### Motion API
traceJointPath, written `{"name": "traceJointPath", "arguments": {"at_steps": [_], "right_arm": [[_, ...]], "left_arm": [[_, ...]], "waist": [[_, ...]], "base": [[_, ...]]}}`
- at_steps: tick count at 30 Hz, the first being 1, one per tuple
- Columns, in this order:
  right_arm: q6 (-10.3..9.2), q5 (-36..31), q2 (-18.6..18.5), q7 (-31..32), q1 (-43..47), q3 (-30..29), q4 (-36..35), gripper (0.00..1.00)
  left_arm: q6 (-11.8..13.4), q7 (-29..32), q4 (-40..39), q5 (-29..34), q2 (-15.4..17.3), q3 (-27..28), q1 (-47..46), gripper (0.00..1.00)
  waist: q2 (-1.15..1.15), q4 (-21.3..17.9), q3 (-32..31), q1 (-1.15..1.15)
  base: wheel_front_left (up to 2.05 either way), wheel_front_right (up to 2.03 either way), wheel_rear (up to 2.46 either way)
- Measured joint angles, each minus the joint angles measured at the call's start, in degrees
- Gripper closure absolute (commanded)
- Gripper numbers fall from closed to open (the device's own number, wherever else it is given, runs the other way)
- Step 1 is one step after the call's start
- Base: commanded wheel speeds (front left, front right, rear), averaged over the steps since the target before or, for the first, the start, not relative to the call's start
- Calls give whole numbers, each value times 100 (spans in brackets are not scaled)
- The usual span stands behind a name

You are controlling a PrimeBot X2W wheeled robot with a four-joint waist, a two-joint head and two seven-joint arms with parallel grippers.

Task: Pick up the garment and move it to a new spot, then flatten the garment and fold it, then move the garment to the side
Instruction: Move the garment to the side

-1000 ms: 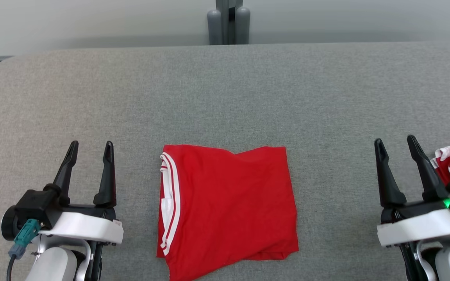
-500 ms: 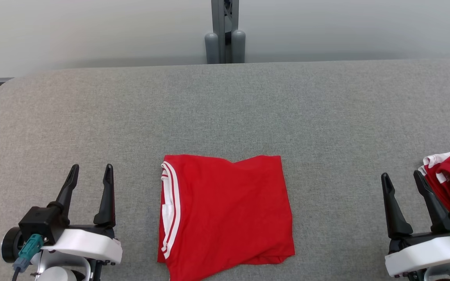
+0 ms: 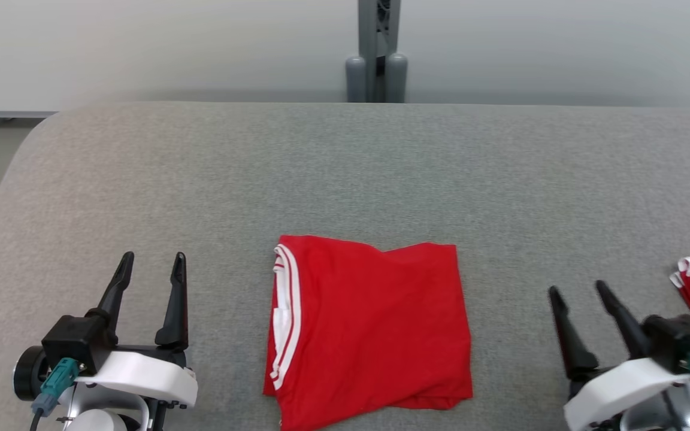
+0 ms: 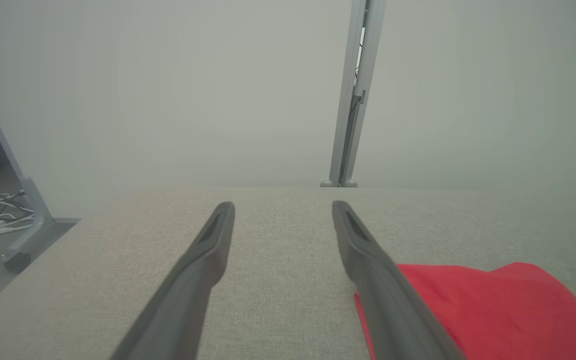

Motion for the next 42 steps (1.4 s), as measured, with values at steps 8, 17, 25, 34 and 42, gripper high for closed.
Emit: {"name": "traceJointPath", "arguments": {"at_steps": [8,17,25,34,42], "right_arm": [[0,143,-21,600,-253,737,690,0],[0,419,13,1045,-371,1412,1315,0],[0,902,15,1061,-698,1770,1856,0],[1,653,32,857,-1051,1946,2123,100],[1,-572,41,706,-978,1410,1627,100]], "left_arm": [[-22,-27,46,-5,-80,-99,-21,0],[-54,-78,167,-31,-126,-154,-70,0],[-55,-110,190,-32,-152,-209,-174,0],[-71,-162,224,-59,-151,-207,-261,0],[-124,-203,158,-112,-131,-180,-307,0]], "waist": [[0,383,44,0],[0,585,151,0],[0,525,261,0],[0,422,366,0],[0,114,457,0]], "base": [[0,0,0],[0,0,0],[0,0,0],[0,0,0],[0,0,0]]}}
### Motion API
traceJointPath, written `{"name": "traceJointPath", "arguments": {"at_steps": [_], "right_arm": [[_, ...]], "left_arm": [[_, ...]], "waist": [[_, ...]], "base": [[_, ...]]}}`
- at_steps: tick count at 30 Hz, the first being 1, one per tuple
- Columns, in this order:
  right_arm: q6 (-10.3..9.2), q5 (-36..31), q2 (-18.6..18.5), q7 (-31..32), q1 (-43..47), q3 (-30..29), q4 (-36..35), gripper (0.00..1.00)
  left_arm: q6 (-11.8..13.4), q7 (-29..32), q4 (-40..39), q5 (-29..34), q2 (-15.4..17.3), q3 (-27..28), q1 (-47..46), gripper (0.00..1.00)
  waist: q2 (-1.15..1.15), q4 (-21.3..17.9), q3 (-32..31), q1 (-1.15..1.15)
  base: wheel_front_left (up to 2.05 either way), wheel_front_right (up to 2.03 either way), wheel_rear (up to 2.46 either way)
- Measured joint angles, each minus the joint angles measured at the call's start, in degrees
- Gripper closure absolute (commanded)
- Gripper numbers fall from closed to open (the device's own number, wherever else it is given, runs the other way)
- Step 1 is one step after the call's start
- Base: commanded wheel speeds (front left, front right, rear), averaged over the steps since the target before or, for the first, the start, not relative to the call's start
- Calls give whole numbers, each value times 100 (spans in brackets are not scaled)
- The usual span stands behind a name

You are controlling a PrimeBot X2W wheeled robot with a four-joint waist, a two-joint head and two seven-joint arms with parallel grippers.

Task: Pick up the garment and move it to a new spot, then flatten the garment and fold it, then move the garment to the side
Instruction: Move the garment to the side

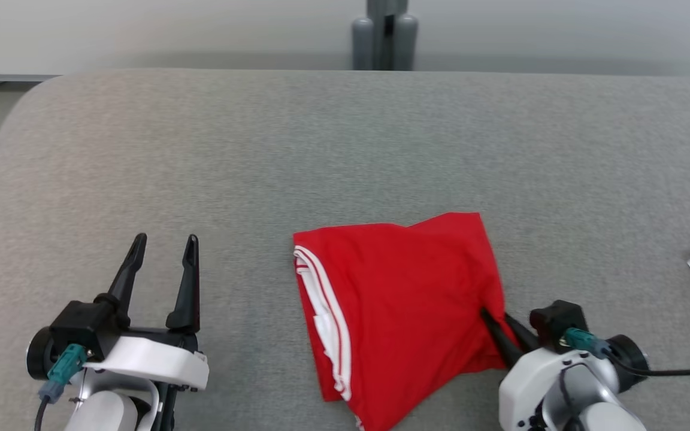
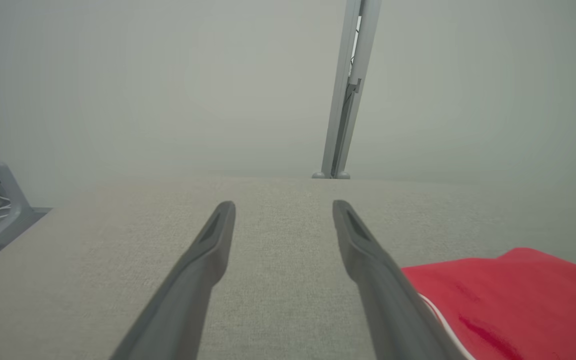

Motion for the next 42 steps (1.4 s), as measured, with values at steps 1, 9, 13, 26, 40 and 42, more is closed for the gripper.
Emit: {"name": "traceJointPath", "arguments": {"at_steps": [1,9,13,26,40,42], "right_arm": [[0,-112,-3,3,53,-88,-99,100],[1,-660,-16,71,410,-702,-831,100],[1,-788,-96,54,453,-880,-1087,100],[0,-849,-748,-204,-471,-1450,-1607,100],[0,-828,-1305,-659,-1790,-2163,-84,97],[0,-893,-1310,-732,-1816,-2209,5,3]], "left_arm": [[-21,-1,-12,0,16,-1,-31,0],[-65,32,-169,3,197,36,-170,0],[-70,138,-313,56,343,38,-190,0],[-149,430,-611,191,544,-132,-563,0],[-180,487,-633,215,594,-231,-710,0],[-179,486,-631,214,600,-229,-712,0]], "waist": [[0,-64,20,0],[0,-759,212,0],[0,-1214,319,0],[0,-2293,817,0],[0,-2304,1058,0],[0,-2285,1072,0]], "base": [[0,0,0],[0,0,0],[0,0,0],[0,0,0],[0,0,0],[0,0,0]]}}
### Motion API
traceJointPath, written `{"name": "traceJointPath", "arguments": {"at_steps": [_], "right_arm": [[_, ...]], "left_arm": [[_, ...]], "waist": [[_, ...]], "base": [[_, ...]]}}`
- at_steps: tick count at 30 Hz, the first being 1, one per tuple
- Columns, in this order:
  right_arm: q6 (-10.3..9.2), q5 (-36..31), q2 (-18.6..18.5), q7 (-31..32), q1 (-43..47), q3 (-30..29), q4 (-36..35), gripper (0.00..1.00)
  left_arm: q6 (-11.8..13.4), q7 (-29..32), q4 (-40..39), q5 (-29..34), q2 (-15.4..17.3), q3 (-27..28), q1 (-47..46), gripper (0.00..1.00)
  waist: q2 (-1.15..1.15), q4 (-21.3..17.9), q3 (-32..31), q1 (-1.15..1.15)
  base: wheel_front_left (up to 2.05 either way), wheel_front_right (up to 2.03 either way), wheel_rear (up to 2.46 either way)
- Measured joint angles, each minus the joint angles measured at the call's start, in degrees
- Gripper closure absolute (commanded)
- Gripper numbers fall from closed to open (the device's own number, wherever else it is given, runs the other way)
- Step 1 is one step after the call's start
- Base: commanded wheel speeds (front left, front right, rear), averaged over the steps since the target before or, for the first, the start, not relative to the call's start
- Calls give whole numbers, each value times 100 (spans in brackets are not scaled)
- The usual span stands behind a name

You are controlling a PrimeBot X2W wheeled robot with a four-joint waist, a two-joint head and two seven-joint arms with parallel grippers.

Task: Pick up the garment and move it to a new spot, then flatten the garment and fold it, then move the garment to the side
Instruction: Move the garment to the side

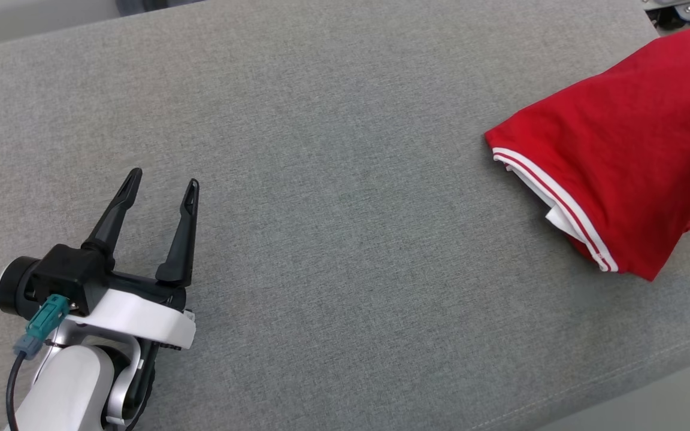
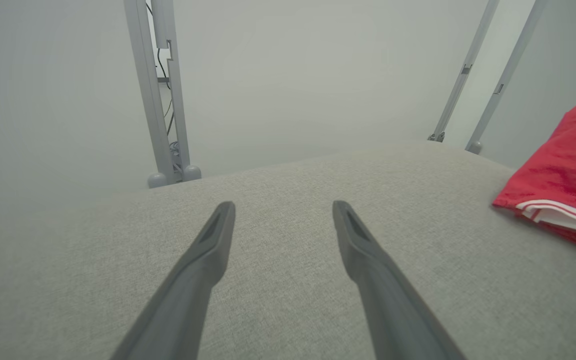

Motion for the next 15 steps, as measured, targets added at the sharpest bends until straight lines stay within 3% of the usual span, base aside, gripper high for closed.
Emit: {"name": "traceJointPath", "arguments": {"at_steps": [9,15], "right_arm": [[0,-344,388,-4,4,-800,320,0],[0,-54,805,-276,344,-1014,-303,0]], "left_arm": [[12,-32,16,-37,13,7,-4,0],[31,-100,98,-58,-12,-7,-7,0]], "waist": [[0,82,46,0],[0,134,-72,0]], "base": [[0,0,0],[0,0,0]]}}
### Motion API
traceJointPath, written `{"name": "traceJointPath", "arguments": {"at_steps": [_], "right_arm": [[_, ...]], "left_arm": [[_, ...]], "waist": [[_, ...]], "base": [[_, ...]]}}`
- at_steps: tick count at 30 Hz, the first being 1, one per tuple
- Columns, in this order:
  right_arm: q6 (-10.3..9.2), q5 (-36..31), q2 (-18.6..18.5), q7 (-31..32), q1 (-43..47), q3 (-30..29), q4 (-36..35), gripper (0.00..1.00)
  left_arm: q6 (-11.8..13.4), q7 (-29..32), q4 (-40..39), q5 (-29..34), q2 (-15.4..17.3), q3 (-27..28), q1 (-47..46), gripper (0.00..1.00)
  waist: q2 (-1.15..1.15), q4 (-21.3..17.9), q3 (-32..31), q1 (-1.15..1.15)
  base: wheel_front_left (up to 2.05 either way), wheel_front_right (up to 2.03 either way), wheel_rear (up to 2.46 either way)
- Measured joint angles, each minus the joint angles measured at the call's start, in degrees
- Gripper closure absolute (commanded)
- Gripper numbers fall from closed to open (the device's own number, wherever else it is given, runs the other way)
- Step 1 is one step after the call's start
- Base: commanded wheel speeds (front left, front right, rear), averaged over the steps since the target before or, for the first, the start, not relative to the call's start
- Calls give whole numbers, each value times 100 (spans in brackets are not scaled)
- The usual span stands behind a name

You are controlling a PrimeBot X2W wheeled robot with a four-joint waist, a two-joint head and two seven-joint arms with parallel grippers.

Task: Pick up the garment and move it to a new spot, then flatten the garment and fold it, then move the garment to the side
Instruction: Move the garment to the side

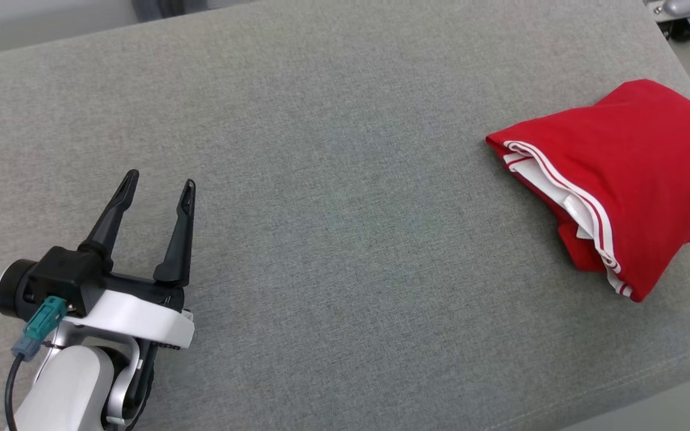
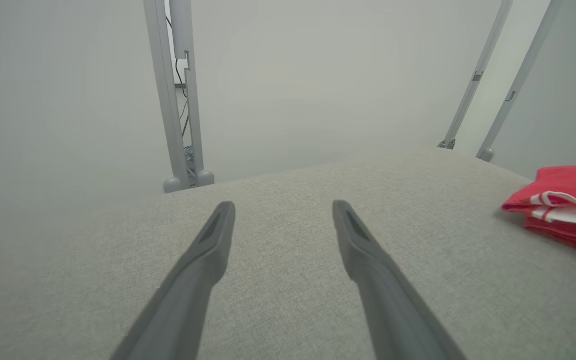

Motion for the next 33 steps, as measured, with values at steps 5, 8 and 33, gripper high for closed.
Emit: {"name": "traceJointPath", "arguments": {"at_steps": [5,8,33], "right_arm": [[0,531,332,-257,352,141,-828,0],[0,812,423,-326,513,324,-1277,0],[-1,1636,487,-467,1863,1539,-1184,0]], "left_arm": [[60,-110,43,-54,-29,54,4,0],[110,-171,49,-74,-68,111,22,0],[481,-467,-62,-264,-336,341,993,0]], "waist": [[0,139,-167,0],[0,274,-267,0],[0,1611,-1493,0]], "base": [[0,0,0],[0,0,0],[0,0,0]]}}
